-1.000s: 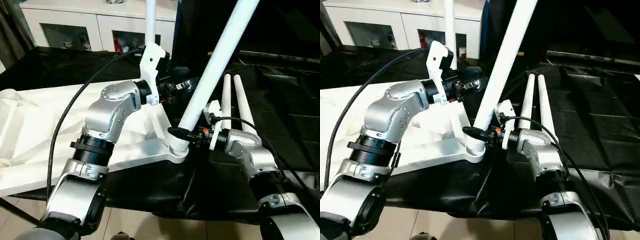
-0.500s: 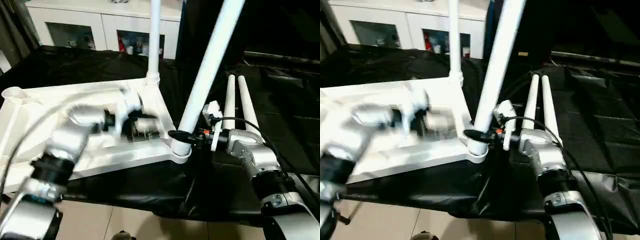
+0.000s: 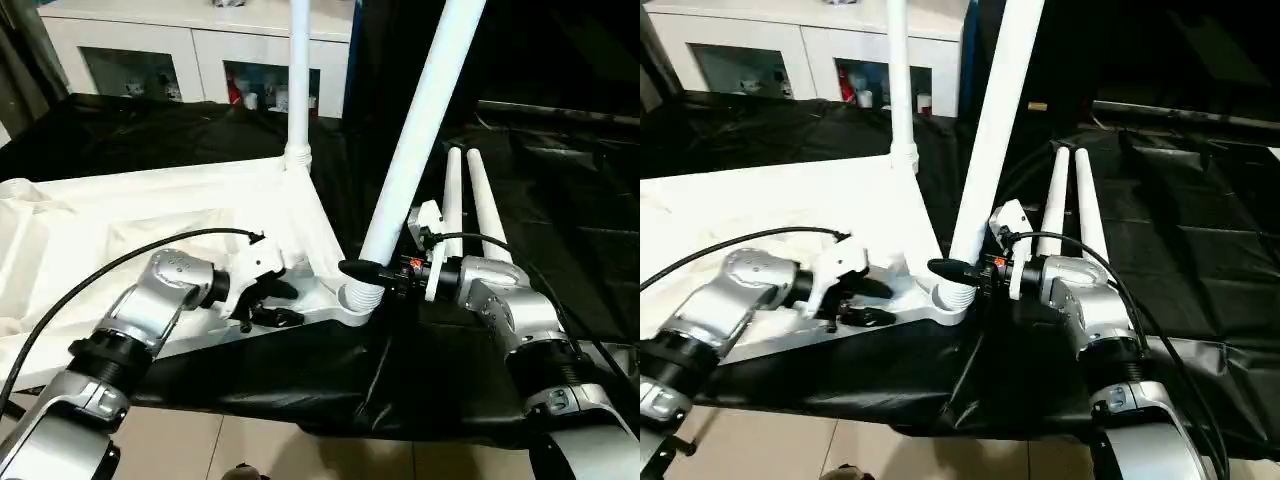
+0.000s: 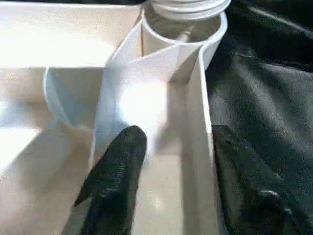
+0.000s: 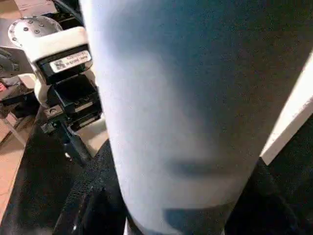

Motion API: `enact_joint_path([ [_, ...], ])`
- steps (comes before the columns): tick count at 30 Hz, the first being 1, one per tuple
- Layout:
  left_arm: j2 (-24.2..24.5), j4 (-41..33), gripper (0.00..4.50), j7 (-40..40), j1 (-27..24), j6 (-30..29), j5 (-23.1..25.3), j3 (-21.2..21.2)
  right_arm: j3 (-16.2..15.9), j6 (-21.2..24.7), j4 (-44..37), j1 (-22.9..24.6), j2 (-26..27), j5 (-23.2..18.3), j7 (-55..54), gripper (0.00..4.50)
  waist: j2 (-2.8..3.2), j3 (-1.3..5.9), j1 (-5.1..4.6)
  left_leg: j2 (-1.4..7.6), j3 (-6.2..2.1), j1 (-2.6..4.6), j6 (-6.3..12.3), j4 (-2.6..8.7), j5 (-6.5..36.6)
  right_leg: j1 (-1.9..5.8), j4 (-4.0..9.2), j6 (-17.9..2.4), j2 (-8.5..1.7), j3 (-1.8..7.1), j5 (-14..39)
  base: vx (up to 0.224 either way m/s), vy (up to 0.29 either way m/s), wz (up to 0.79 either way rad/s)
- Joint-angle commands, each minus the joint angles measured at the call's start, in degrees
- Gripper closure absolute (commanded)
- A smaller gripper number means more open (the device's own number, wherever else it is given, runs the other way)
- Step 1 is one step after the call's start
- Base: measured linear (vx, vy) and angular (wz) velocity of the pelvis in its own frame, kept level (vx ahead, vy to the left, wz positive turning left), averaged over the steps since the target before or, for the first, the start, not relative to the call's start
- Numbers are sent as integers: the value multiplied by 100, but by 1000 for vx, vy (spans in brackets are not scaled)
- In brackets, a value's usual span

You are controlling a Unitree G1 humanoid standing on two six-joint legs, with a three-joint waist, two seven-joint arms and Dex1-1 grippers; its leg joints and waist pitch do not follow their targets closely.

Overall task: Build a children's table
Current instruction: Insert table leg to table base

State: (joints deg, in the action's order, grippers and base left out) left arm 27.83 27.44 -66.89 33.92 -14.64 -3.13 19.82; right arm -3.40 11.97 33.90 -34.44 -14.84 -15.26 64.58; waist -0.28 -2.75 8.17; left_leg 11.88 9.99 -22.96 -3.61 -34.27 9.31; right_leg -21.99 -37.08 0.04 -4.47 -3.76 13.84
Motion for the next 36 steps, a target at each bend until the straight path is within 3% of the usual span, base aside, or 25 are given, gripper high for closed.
enact_joint_path([
  [1, 45, -128, 256, 191, -29, -129, 60, -131, -25, 9, -183, 9, -36, 16, -30, 257, 73, 423, -13, 165, -34, 198, 2, 388, 792, 239, 327, -1525, -373, 226, -834, 0, 0, 0],
  [7, 81, -454, 317, 442, -198, -466, 15, -252, -52, -23, -145, -3, 11, 32, -45, 257, 63, 409, -19, 168, -38, 193, -9, 403, 891, 239, 348, -1492, -380, 230, -615, 0, 0, 0],
  [14, 85, -696, 369, 605, -395, -640, 28, -310, -80, -49, -108, -26, 26, 37, -77, 257, 69, 416, -28, 160, -41, 190, 23, 391, 782, 242, 337, -1493, -368, 228, -775, 0, 0, 0],
  [22, 119, -685, 448, 146, -367, 73, 11, -102, -342, -49, 327, -283, 12, 409, -189, 257, 84, 418, -26, 154, -43, 199, -62, 395, 825, 232, 340, -1460, -357, 228, -717, 0, 0, 0],
  [26, 68, -576, 450, 110, -274, 135, 73, -23, -585, -48, 640, -450, -8, 675, -194, 257, 76, 425, -28, 148, -31, 202, -39, 381, 738, 235, 319, -1487, -354, 227, -889, 0, 0, 0],
  [36, 27, -257, 450, 67, -112, 361, 200, 12, -765, 40, 1158, -744, -24, 926, -244, 257, 58, 417, -11, 159, -26, 204, -69, 389, 839, 228, 325, -1463, -365, 235, -671, 0, 0, 0],
])
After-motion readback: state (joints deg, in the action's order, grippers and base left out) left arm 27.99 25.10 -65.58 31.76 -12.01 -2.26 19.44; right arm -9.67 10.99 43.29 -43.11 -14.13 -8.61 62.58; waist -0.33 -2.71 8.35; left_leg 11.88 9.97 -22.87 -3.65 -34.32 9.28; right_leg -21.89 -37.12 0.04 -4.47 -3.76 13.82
